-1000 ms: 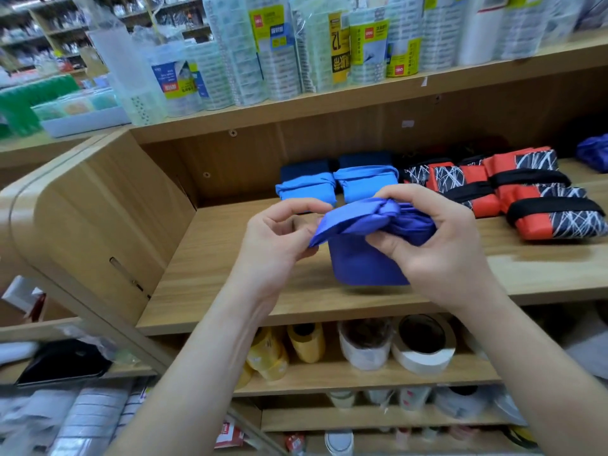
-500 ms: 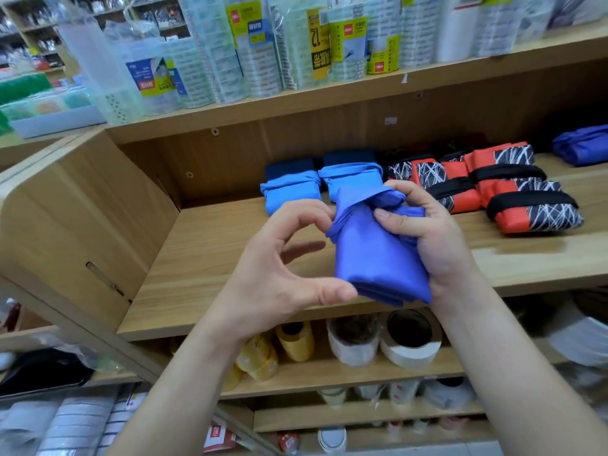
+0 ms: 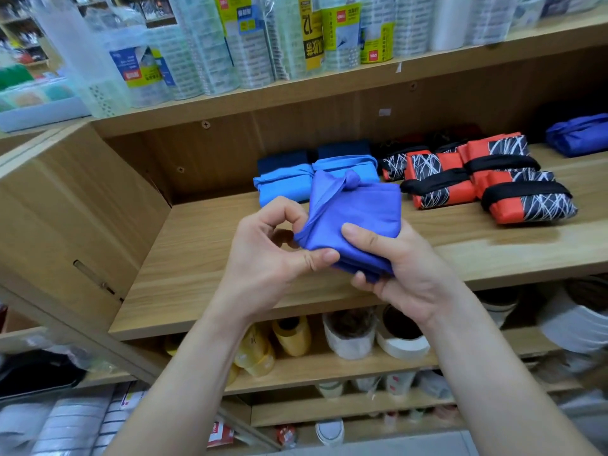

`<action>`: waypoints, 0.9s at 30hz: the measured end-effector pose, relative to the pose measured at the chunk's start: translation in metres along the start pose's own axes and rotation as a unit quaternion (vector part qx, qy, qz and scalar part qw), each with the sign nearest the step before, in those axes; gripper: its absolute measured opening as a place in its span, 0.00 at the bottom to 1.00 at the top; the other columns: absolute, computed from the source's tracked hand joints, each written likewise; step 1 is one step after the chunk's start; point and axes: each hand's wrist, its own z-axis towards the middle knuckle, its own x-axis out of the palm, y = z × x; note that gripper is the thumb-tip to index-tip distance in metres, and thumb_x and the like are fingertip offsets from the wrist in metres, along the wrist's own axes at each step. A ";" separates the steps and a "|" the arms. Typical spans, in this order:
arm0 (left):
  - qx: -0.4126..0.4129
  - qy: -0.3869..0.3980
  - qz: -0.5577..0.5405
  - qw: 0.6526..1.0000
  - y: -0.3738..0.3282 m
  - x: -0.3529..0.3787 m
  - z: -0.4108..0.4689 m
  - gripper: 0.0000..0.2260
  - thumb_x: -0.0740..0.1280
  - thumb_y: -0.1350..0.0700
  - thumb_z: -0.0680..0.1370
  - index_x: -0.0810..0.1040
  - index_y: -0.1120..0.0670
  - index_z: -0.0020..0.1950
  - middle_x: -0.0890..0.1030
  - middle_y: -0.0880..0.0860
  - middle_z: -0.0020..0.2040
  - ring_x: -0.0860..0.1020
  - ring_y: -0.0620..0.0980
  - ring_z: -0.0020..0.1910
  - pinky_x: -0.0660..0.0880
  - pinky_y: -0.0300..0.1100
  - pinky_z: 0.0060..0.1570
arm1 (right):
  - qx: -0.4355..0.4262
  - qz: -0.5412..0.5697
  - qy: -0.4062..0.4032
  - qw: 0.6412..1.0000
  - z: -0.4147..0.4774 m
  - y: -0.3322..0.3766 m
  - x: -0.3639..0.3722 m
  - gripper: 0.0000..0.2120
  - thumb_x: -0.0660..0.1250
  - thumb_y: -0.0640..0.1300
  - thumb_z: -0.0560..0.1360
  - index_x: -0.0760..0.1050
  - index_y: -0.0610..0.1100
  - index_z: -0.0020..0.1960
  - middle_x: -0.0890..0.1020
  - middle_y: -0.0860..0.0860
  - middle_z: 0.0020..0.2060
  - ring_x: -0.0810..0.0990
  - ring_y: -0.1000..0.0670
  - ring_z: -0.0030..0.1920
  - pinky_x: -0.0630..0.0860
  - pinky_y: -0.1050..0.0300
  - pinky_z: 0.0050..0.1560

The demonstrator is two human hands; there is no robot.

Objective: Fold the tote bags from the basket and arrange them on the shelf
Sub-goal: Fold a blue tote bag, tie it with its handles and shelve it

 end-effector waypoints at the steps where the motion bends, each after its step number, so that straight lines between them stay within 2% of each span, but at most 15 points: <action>1: 0.003 -0.002 0.001 1.000 0.001 0.002 0.000 0.18 0.79 0.54 0.61 0.71 0.56 0.37 0.77 0.48 0.38 0.71 0.57 0.39 0.69 0.56 0.40 | -0.013 0.012 -0.013 1.000 0.001 0.000 0.002 0.25 0.72 0.40 0.64 0.75 0.45 0.61 0.84 0.48 0.43 0.81 0.51 0.32 0.69 0.64 0.22; 3: -0.001 -0.004 -0.015 1.000 0.001 0.004 0.002 0.17 0.79 0.55 0.60 0.72 0.54 0.38 0.77 0.44 0.38 0.70 0.53 0.39 0.67 0.52 0.40 | -0.047 0.045 -0.032 0.997 0.004 0.002 0.007 0.25 0.71 0.37 0.63 0.75 0.44 0.60 0.84 0.46 0.44 0.79 0.50 0.30 0.65 0.65 0.20; 6: -0.023 0.016 -0.058 0.998 0.004 -0.004 0.008 0.18 0.82 0.53 0.58 0.75 0.51 0.39 0.77 0.46 0.40 0.68 0.54 0.41 0.66 0.51 0.43 | -0.074 0.074 -0.059 0.993 0.006 0.005 0.010 0.25 0.69 0.35 0.62 0.74 0.48 0.58 0.84 0.47 0.42 0.78 0.52 0.28 0.62 0.67 0.19; 7: -0.028 0.029 -0.074 0.996 0.005 -0.007 0.011 0.18 0.83 0.50 0.57 0.77 0.49 0.38 0.78 0.46 0.41 0.69 0.54 0.42 0.67 0.51 0.44 | -0.082 0.091 -0.065 0.990 0.006 0.005 0.011 0.26 0.69 0.35 0.62 0.73 0.48 0.59 0.84 0.48 0.42 0.78 0.52 0.27 0.62 0.67 0.19; 9: -0.039 0.039 -0.131 0.990 0.009 -0.006 0.014 0.17 0.83 0.47 0.57 0.80 0.49 0.38 0.80 0.46 0.40 0.75 0.49 0.41 0.72 0.42 0.43 | -0.095 0.142 -0.073 0.983 0.009 0.005 0.017 0.30 0.69 0.35 0.62 0.72 0.47 0.64 0.83 0.47 0.43 0.77 0.53 0.26 0.61 0.68 0.19; 11: -0.055 0.011 -0.189 0.980 0.017 0.005 0.015 0.17 0.82 0.44 0.58 0.82 0.50 0.39 0.81 0.47 0.38 0.76 0.42 0.37 0.73 0.33 0.40 | -0.100 0.193 -0.092 0.972 0.013 0.006 0.024 0.31 0.68 0.34 0.64 0.70 0.45 0.67 0.81 0.49 0.39 0.75 0.54 0.24 0.61 0.68 0.18; 14: -0.076 -0.058 -0.207 0.974 0.029 0.025 0.011 0.17 0.79 0.40 0.62 0.83 0.50 0.40 0.80 0.47 0.37 0.74 0.40 0.33 0.71 0.31 0.38 | -0.108 0.244 -0.137 0.954 0.020 0.005 0.026 0.22 0.65 0.30 0.71 0.71 0.47 0.62 0.80 0.50 0.35 0.73 0.55 0.22 0.61 0.67 0.18; 16: -0.090 -0.092 -0.201 0.971 0.037 0.035 0.005 0.12 0.78 0.44 0.66 0.83 0.49 0.39 0.80 0.45 0.36 0.73 0.40 0.34 0.70 0.32 0.38 | -0.110 0.238 -0.177 0.949 0.022 0.003 0.026 0.20 0.65 0.28 0.72 0.72 0.48 0.58 0.80 0.50 0.36 0.74 0.54 0.23 0.62 0.67 0.18; 18: -0.092 -0.109 -0.229 0.963 0.039 0.040 -0.002 0.04 0.76 0.55 0.70 0.82 0.51 0.40 0.80 0.46 0.36 0.74 0.41 0.35 0.71 0.33 0.39 | -0.120 0.202 -0.211 0.949 0.021 -0.001 0.027 0.22 0.66 0.27 0.71 0.73 0.48 0.58 0.81 0.49 0.39 0.75 0.53 0.25 0.62 0.67 0.19; 20: -0.100 -0.115 -0.280 0.948 0.038 0.038 -0.004 0.05 0.71 0.64 0.70 0.79 0.54 0.41 0.80 0.48 0.36 0.76 0.42 0.35 0.73 0.33 0.40 | -0.136 0.160 -0.235 0.949 0.020 -0.004 0.029 0.25 0.67 0.26 0.70 0.73 0.46 0.61 0.81 0.48 0.42 0.76 0.50 0.28 0.63 0.66 0.20; 22: -0.085 -0.104 -0.304 0.943 0.033 0.030 -0.001 0.09 0.72 0.68 0.68 0.76 0.57 0.42 0.79 0.50 0.38 0.76 0.45 0.39 0.74 0.35 0.43 | -0.151 0.121 -0.254 0.948 0.020 -0.005 0.029 0.25 0.69 0.26 0.68 0.73 0.47 0.60 0.83 0.50 0.42 0.78 0.48 0.31 0.64 0.65 0.22; 24: -0.034 -0.090 -0.252 0.963 0.027 0.021 0.005 0.10 0.75 0.64 0.66 0.76 0.54 0.40 0.76 0.51 0.39 0.74 0.47 0.42 0.73 0.39 0.47 | -0.155 0.097 -0.261 0.948 0.021 -0.005 0.030 0.24 0.70 0.27 0.68 0.74 0.49 0.56 0.84 0.51 0.42 0.80 0.47 0.34 0.64 0.64 0.23; 27: 0.022 -0.110 -0.032 0.993 0.022 0.016 0.009 0.10 0.76 0.60 0.67 0.76 0.51 0.38 0.75 0.48 0.41 0.74 0.46 0.43 0.72 0.42 0.45 | -0.135 0.126 -0.265 0.946 0.023 -0.006 0.030 0.22 0.69 0.27 0.69 0.74 0.50 0.53 0.84 0.50 0.42 0.80 0.47 0.33 0.63 0.65 0.23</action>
